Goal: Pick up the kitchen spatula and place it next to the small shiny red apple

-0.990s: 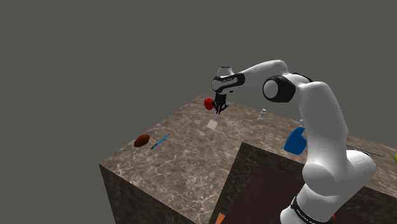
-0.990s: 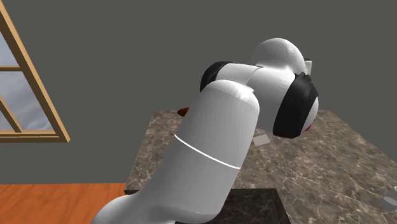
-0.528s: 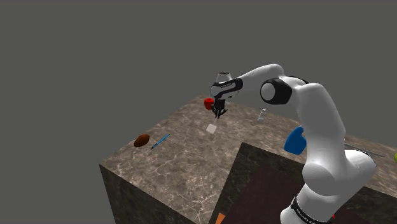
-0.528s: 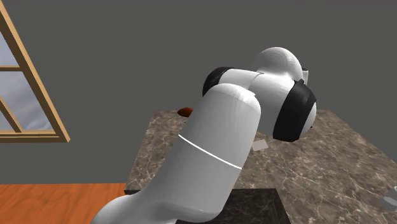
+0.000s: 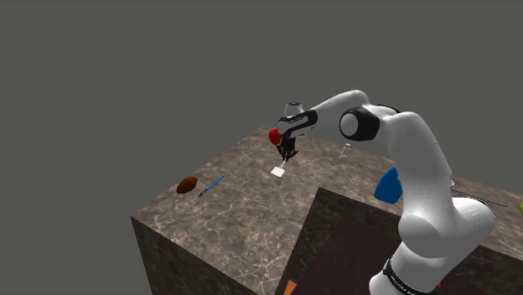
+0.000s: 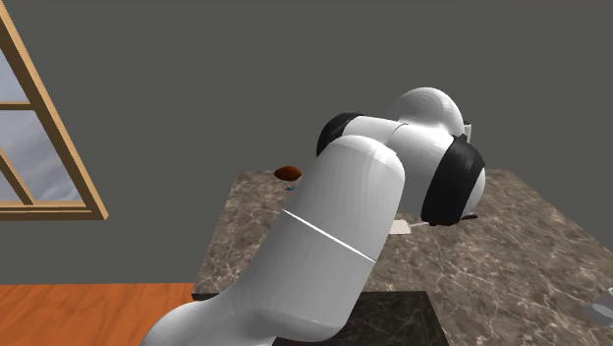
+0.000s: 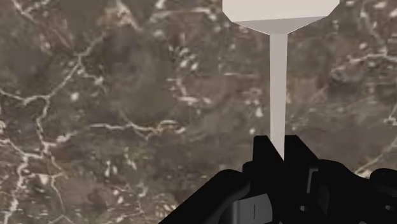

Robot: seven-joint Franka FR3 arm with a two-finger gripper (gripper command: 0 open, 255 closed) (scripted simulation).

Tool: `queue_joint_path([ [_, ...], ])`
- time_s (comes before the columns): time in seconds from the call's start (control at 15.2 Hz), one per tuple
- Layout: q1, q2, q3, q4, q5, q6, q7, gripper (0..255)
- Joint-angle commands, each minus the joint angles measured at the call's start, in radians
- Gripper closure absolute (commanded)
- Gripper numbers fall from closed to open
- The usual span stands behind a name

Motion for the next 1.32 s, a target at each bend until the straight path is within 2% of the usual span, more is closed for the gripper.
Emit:
queue_joint_path([
  [0.0, 0.000, 0.004, 0.000, 0.000, 0.000, 0.005, 0.000, 255],
  [0.4, 0.000, 0.004, 0.000, 0.000, 0.000, 0.005, 0.000, 255],
  [0.46, 0.000, 0.004, 0.000, 0.000, 0.000, 0.005, 0.000, 0],
  [0.79, 0.000, 0.004, 0.000, 0.000, 0.000, 0.005, 0.000, 0],
  [1.06, 0.002, -0.075, 0.003, -0.005, 0.003, -0.070, -0.001, 0],
  [1.25, 0.002, -0.075, 0.003, -0.005, 0.003, -0.070, -0.001, 0],
])
